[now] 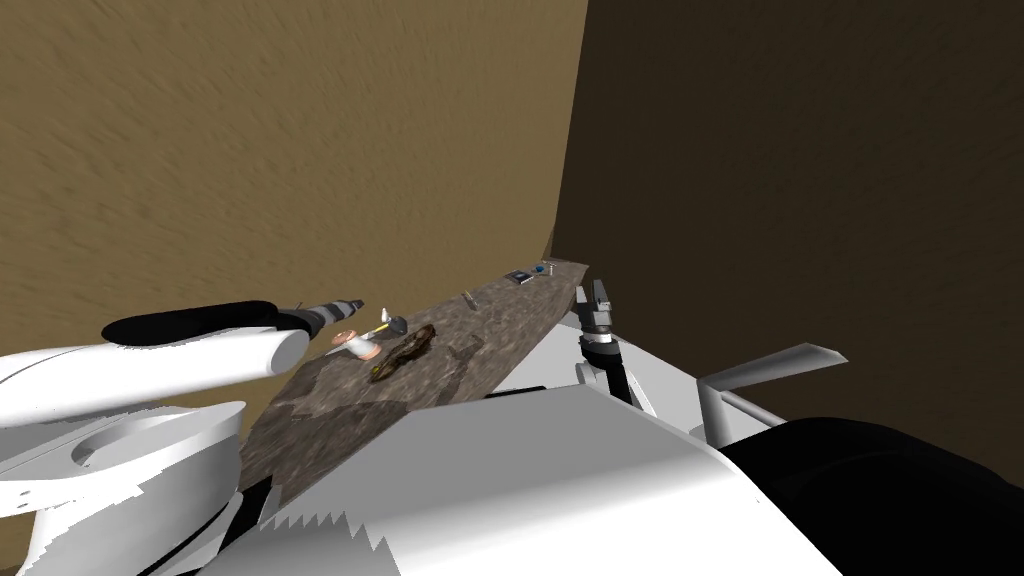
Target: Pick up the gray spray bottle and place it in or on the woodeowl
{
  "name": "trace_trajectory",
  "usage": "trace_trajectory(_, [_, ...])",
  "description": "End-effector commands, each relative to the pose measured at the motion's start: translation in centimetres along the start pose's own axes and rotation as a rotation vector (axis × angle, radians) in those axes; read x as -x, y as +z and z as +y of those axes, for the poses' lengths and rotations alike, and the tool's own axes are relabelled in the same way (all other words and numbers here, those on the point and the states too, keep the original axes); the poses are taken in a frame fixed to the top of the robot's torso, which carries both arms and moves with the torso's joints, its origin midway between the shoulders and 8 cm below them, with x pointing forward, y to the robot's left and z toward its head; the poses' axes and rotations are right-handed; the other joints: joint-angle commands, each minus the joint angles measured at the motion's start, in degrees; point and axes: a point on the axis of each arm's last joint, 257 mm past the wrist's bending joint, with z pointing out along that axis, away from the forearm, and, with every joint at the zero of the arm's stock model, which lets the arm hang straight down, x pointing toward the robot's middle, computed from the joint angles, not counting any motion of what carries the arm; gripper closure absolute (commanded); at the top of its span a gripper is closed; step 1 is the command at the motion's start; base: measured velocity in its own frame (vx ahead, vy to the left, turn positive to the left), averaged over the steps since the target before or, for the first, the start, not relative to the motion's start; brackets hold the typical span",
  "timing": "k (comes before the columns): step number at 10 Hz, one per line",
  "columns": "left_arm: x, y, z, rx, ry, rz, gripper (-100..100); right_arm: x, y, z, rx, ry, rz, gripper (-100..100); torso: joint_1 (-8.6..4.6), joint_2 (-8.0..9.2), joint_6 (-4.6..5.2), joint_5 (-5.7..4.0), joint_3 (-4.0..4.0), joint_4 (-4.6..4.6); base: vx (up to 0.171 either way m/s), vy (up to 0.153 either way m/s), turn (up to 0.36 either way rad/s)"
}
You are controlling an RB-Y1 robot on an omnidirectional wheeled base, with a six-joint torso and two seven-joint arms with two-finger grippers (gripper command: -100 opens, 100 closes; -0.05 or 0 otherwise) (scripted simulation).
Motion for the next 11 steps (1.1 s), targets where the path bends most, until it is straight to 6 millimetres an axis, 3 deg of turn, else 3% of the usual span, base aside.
trace_trajectory(1, [0.9,1.2,-0.7,-0.019,-0.006,-0.035,-100,0.0,0.0,0.0,0.0,0.0,0.0,0,0.0,0.0,0.0,0.0,0.0,0.0,-0.003,0.011,0.006])
trace_trajectory(2, [1.6,1.9,-1.3,-0.032,-0.013,-0.06,-100,0.0,0.0,0.0,0.0,0.0,0.0,0,0.0,0.01,0.0,0.0,0.0,0.0,-0.001,0.006,0.0])
trace_trajectory(3, [-2.4,1.9,-2.6,-0.046,-0.01,0.035,-100,0.0,0.0,0.0,0.0,0.0,0.0,0,-0.02,0.0,0.0,0.0,0.0,0.0,0.035,-0.085,0.287])
trace_trajectory(6, [-4.6,3.5,-2.1,-0.025,-0.011,0.053,-100,0.0,0.0,0.0,0.0,0.0,0.0,0,-0.52,-0.13,0.04,-0.14,-0.07,-0.03,0.027,-0.101,0.132])
trace_trajectory(11, [-1.6,6.3,-4.1,-0.064,-0.01,-0.054,-100,0.0,0.0,0.0,0.0,0.0,0.0,0,0.0,-0.01,0.0,0.0,-0.01,0.0,-0.002,0.009,-0.004])
